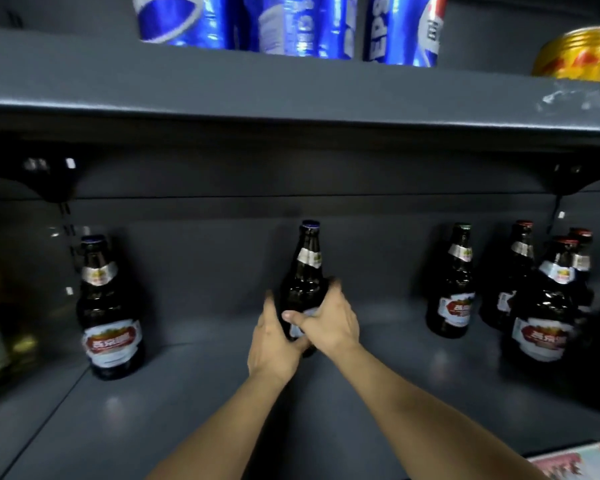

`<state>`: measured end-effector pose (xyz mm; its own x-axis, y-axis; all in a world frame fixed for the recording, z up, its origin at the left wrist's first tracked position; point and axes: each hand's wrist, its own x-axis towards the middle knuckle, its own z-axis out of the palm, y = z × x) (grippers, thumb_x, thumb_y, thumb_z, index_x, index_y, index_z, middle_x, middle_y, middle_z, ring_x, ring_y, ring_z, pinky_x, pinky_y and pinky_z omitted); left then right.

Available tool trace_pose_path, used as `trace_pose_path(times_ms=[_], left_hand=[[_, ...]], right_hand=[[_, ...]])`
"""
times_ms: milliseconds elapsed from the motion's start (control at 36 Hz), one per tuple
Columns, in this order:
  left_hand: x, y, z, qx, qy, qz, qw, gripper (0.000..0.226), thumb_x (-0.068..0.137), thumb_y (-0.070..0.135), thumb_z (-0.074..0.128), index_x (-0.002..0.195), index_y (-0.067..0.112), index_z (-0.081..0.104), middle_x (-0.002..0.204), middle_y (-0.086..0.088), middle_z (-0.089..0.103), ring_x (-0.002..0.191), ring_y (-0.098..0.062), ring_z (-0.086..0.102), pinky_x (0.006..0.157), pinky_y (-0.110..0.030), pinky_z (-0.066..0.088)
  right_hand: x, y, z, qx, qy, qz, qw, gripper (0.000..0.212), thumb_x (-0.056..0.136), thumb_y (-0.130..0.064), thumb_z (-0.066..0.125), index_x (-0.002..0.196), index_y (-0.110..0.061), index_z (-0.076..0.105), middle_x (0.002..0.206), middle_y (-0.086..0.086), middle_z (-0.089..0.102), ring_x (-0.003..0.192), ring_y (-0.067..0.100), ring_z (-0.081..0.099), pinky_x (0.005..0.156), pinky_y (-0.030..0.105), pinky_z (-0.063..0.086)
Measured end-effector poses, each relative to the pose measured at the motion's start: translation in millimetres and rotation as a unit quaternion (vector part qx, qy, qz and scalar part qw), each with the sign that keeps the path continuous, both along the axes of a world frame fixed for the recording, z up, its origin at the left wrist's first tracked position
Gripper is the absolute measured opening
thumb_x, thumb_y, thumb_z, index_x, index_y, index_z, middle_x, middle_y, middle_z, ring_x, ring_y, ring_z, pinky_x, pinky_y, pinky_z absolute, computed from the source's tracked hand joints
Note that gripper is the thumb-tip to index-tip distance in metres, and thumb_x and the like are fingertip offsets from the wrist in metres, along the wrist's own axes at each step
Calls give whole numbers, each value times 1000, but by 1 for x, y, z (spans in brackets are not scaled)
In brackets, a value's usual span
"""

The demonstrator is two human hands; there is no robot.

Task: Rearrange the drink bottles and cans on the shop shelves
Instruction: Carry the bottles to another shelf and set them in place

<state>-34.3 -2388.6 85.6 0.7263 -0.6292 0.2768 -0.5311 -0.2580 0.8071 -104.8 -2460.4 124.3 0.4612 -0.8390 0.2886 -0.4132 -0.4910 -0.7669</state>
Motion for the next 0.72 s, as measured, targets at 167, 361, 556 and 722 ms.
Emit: trace_pose_path(times_ms=[167, 361, 556, 722], left_hand=[[36, 39, 1, -9, 3, 74, 997, 34, 84, 21, 59, 111, 25, 39, 99, 4, 61, 72, -5, 55, 54, -26, 44], [74, 69, -5, -16, 26, 100, 994, 39, 83, 22, 61, 113, 19, 35, 81, 4, 60, 74, -20, 59, 61, -31, 47], [101, 86, -7, -19, 25, 107, 994, 36, 79, 21, 65, 103, 18, 37, 74, 2, 60, 67, -15, 58, 57, -29, 46], [115, 96, -7, -33, 11, 103, 994, 35, 80, 15, 63, 104, 18, 38, 72, 4, 59, 63, -10, 54, 50, -23, 38]], right_hand=[[48, 46, -7, -11, 8, 27, 1000, 84, 62, -48, 83, 125, -17, 37, 121, 2, 58, 112, 27, 58, 87, 39, 50], [85, 76, -12, -25, 38, 50, 998, 86, 67, -43, 82, 131, -15, 32, 126, 6, 51, 116, 30, 56, 87, 37, 47], [110, 92, -10, -48, 62, 66, 995, 79, 69, -44, 81, 127, -18, 35, 123, 5, 51, 111, 28, 59, 83, 34, 47], [128, 100, -12, -60, 66, 73, 993, 79, 68, -44, 82, 125, -15, 34, 122, 6, 52, 109, 29, 60, 82, 37, 50]])
